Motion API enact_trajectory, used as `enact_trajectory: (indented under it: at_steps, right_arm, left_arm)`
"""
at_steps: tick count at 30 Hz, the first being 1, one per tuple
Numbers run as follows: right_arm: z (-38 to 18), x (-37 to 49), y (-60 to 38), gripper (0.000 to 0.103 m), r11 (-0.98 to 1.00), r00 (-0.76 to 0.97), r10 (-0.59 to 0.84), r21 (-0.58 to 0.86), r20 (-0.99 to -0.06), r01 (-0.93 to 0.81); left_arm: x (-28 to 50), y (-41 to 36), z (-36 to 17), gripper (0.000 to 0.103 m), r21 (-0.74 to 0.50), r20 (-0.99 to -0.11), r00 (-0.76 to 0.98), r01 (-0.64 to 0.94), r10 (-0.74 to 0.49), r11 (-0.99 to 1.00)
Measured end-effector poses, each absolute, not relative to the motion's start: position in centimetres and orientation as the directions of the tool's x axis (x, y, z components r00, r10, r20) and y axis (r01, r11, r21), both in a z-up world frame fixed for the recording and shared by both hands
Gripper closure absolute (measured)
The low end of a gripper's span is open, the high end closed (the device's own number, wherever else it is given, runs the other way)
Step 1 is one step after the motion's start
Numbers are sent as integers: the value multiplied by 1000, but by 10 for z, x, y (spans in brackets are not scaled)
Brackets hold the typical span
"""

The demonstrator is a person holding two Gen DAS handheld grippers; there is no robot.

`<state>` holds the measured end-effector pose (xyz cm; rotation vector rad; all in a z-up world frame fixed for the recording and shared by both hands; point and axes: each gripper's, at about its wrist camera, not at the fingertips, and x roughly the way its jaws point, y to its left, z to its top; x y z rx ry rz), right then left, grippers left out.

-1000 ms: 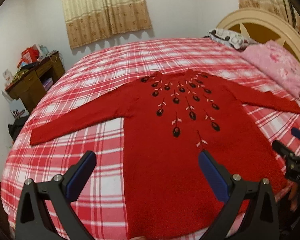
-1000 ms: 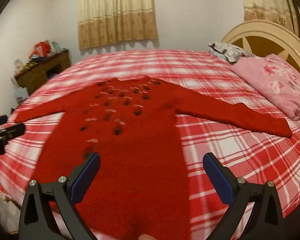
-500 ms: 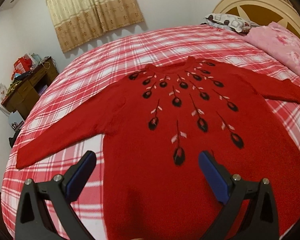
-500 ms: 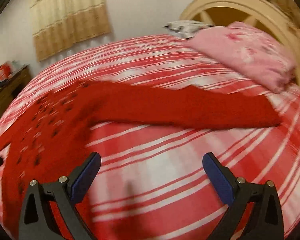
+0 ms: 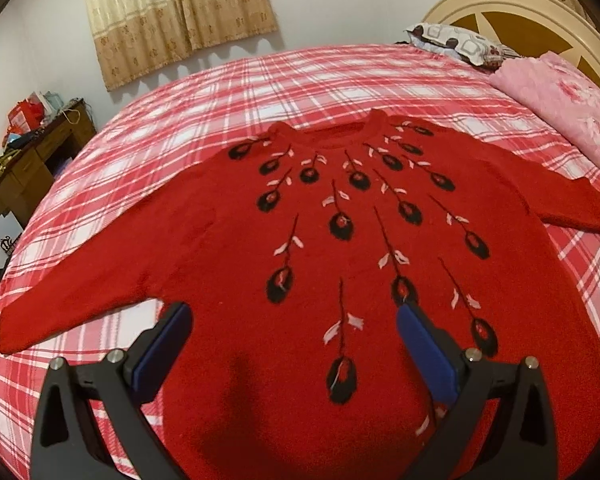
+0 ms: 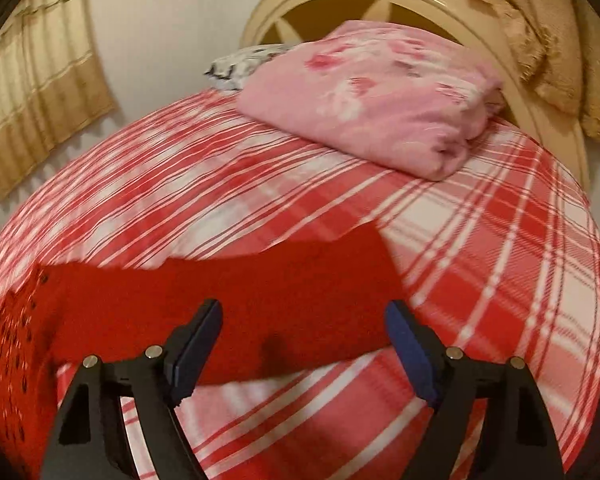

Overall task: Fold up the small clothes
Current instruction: 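Move the right gripper to the sweater's sleeve cuff and close on it, then lift the sleeve with the right gripper, fold it across the body, release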

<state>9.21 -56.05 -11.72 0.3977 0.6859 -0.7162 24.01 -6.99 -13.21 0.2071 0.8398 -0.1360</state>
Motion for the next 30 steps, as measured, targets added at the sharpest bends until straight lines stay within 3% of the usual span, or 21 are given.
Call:
enact_trajectory:
  at_steps: [9,12,18,30]
  right_arm:
    - [-123,76,-625,53,591,495,-437,175,-751,788]
    - [-128,78,-627,55,598,509,-398,205,-764,775]
    - [-133,94,-614,91,656,518,-340,196,-785,728]
    - [-58,133,-568,93,753,633,-346,197,-692,627]
  left_arm:
    - [254,-62,-136,0,115,-759,650,180,-30,977]
    - [255,-55,-136,0,101,-759,650,167,-32,981]
    - [255,-48,-134,0,89,-757,653,152,-32,984]
    - [254,-10,-128,0,41,-745,666,75,-19,996]
